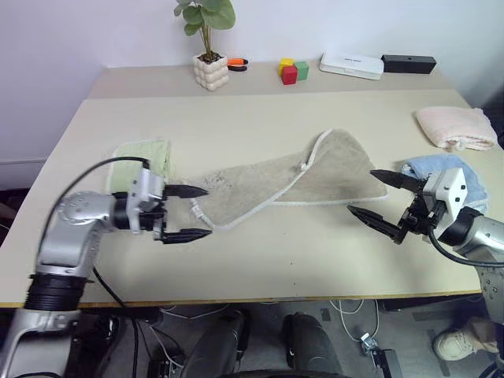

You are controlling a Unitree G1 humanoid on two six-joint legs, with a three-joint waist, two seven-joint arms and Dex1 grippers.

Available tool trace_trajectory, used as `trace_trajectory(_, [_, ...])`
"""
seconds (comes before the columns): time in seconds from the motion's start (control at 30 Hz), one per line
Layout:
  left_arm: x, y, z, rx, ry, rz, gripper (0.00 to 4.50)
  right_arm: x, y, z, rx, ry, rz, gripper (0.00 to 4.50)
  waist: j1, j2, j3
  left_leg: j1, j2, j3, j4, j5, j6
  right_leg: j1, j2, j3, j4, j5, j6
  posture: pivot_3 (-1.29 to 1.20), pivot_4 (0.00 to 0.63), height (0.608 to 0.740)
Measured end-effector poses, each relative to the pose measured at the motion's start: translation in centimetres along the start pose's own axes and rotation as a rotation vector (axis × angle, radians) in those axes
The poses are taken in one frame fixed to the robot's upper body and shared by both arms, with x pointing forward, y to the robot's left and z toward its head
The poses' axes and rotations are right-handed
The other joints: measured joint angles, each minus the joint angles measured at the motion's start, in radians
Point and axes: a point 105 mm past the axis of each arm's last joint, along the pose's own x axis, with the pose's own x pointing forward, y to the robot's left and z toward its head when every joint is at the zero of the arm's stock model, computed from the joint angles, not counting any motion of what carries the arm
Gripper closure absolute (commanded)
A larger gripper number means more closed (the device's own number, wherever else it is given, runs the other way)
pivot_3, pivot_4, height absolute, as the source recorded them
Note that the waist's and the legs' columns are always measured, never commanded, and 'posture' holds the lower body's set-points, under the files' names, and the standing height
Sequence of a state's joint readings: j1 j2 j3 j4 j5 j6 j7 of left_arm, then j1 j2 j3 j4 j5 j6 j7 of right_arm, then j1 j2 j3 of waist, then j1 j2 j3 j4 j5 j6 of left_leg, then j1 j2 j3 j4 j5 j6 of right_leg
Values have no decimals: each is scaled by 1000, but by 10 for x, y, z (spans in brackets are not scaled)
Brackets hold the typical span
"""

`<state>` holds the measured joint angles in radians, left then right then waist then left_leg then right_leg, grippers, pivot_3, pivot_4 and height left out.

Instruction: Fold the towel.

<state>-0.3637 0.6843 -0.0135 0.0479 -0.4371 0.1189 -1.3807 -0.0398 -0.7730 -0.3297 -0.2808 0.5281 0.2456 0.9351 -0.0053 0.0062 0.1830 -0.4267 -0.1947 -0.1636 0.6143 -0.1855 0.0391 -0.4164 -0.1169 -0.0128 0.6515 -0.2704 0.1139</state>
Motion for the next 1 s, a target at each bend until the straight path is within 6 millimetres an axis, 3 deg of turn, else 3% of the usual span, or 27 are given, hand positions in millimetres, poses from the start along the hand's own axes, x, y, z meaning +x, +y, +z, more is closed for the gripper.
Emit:
trace_trajectory(0.17, [-1, 5, -4, 52, 69, -6, 29, 0, -2, 1, -7, -6, -23, 0, -1, 0, 0, 0, 0, 0, -1, 0, 0, 0, 0, 0, 0, 0, 0, 0, 150, 740])
trace_trajectory(0.3, [13, 1, -14, 87, 99, -35, 29, 4, 0, 1, -2, -24, -45, 0, 2, 0, 0, 0, 0, 0, 0, 0, 0, 0, 0, 0, 0, 0, 1, 0, 150, 740])
trace_trajectory(0.7, [16, 4, -33, 91, 200, -14, 29, 37, 18, 19, -20, -125, -8, 0, 17, 0, 0, 0, 0, 0, -1, 0, 0, -2, 1, 0, 0, 1, 1, 0, 150, 740])
trace_trajectory(1.0, [48, 10, -44, 3, 196, 55, 29, 46, 25, 31, -37, -166, 25, 0, 18, -1, -1, 0, 0, 0, 1, 0, 0, 0, 1, 0, 1, 1, 2, 0, 150, 740])
